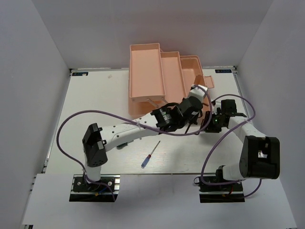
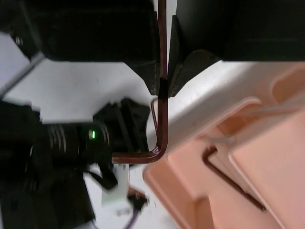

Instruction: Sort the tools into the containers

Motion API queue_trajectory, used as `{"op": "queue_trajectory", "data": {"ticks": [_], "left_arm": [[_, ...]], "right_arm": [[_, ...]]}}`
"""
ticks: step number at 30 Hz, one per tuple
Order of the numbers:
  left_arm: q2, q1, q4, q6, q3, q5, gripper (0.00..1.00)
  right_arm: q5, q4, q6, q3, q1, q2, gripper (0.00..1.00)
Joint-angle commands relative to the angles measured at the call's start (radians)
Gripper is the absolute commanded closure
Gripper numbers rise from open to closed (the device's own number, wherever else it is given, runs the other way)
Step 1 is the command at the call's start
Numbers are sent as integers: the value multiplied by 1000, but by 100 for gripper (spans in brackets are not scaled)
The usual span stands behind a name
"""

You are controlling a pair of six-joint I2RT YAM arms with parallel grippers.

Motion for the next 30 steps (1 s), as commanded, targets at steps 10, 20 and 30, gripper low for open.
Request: {"op": "queue_trajectory", "data": {"ticks": [10,20,30], "left_arm": [[319,167,53,69,445,-115,100],[402,276,205,-29,474,4,100],[457,318,323,-119,483,83,100]], "right_arm": [[26,115,89,-24,3,-19,56],[54,144,99,-23,17,16,56],[44,170,113,-9,50,48,58]]}}
